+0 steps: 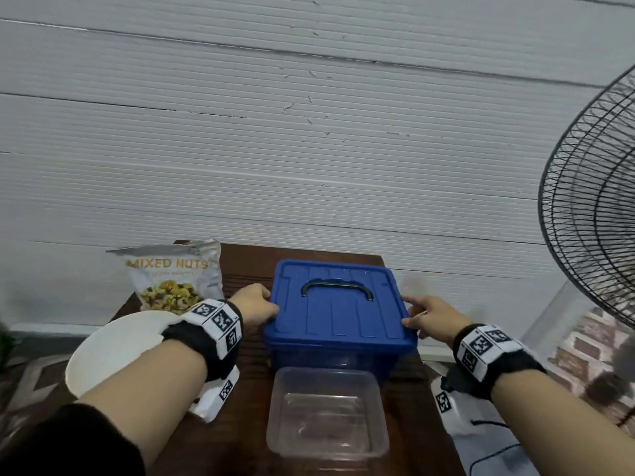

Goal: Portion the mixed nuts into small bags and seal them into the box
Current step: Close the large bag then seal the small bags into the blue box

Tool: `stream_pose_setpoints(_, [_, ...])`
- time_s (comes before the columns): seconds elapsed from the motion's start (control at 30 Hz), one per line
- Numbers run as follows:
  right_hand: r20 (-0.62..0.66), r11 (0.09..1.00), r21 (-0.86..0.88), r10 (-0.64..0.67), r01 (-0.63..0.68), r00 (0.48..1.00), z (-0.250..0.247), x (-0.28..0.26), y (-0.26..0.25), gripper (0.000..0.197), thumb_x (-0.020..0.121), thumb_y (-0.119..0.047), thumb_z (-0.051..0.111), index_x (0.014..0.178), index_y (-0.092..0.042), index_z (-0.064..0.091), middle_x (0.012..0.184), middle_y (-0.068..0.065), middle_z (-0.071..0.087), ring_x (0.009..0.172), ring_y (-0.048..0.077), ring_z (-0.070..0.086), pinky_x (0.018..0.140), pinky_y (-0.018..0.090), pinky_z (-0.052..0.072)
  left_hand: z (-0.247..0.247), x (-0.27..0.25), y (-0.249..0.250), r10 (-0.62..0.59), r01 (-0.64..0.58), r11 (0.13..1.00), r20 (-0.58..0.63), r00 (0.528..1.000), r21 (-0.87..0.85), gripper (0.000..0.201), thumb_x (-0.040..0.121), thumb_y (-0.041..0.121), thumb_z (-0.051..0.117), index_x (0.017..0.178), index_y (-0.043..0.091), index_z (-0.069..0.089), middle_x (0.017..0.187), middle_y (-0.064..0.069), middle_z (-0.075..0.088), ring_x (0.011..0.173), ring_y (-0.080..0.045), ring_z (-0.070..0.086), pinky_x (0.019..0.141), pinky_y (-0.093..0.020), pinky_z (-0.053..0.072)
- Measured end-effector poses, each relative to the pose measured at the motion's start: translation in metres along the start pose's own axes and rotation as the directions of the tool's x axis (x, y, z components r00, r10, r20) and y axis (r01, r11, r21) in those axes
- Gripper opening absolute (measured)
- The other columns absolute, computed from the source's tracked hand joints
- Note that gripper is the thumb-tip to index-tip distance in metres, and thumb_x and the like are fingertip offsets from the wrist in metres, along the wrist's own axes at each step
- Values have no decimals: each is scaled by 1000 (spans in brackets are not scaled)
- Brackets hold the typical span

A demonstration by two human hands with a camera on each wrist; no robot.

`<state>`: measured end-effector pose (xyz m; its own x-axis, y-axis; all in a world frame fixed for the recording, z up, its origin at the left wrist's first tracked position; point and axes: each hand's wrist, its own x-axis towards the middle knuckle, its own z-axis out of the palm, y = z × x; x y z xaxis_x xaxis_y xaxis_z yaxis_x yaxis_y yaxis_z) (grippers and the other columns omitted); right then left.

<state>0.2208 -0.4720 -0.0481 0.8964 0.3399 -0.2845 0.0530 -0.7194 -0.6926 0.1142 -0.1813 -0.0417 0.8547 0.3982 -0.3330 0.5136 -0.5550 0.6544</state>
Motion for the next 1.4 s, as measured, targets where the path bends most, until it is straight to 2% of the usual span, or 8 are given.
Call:
stream_pose_setpoints(0.2, [1,997,58,47,-47,999,11,-3,6,60,92,-5,57,147,-15,33,118,19,63,103,31,63,91,44,52,1,-6,-10,-10,10,1000,32,999,-3,35,84,10,65,118,6,64,110,-11,68,96,-26,67,83,-35,56])
stream_pose_setpoints(0.47, [-22,992,105,78,-75,997,18,3,4,57,93,3,50,147,-10,33,133,23,53,110,31,57,78,33,52,5,3,-16,5,-2,997,43,999,-79,20,86,4,65,104,-4,69,109,-17,69,102,-28,64,94,-37,51])
stream_pose_setpoints(0.63, [-51,990,125,74,-67,996,11,19,5,57,93,2,51,147,-9,34,103,12,60,84,19,57,71,27,51,4,15,-11,28,-21,988,44,999,-152,20,88,3,63,107,-3,65,111,-18,67,99,-30,66,85,-41,55])
stream_pose_setpoints(0.73, [-79,989,131,73,-62,994,6,33,0,56,93,2,52,145,-9,35,89,7,59,83,21,57,67,27,50,2,24,-4,26,-16,980,49,998,-198,23,89,2,61,112,-2,62,111,-17,65,96,-30,65,73,-37,55])
stream_pose_setpoints(0.87, [-112,990,128,76,-62,991,2,51,-7,50,94,0,51,142,-8,41,79,1,58,86,25,56,59,23,45,-1,43,3,17,-7,968,36,999,-253,14,89,1,60,102,-2,65,109,-22,67,97,-37,66,80,-44,55])
stream_pose_setpoints(1.03, [-108,991,107,93,-82,990,6,72,-7,51,94,-3,53,143,-7,41,107,10,57,104,28,58,82,33,49,-2,64,5,1,11,962,45,999,-274,6,89,-2,58,86,3,61,109,-25,66,98,-38,65,82,-48,55])
stream_pose_setpoints(1.3, [-134,987,152,66,-46,989,10,81,-9,48,96,-3,50,143,-9,39,125,20,60,104,30,61,73,28,48,2,83,2,-48,66,940,62,997,-336,43,93,3,56,134,-4,46,121,-21,61,103,-34,64,79,-44,55])
stream_pose_setpoints(1.4, [-168,992,124,53,-32,984,12,80,-6,49,96,-9,53,143,-11,41,127,19,60,112,30,60,89,33,49,4,83,2,-48,71,930,72,996,-361,46,95,2,53,139,-4,40,127,-20,58,106,-33,61,76,-42,57])
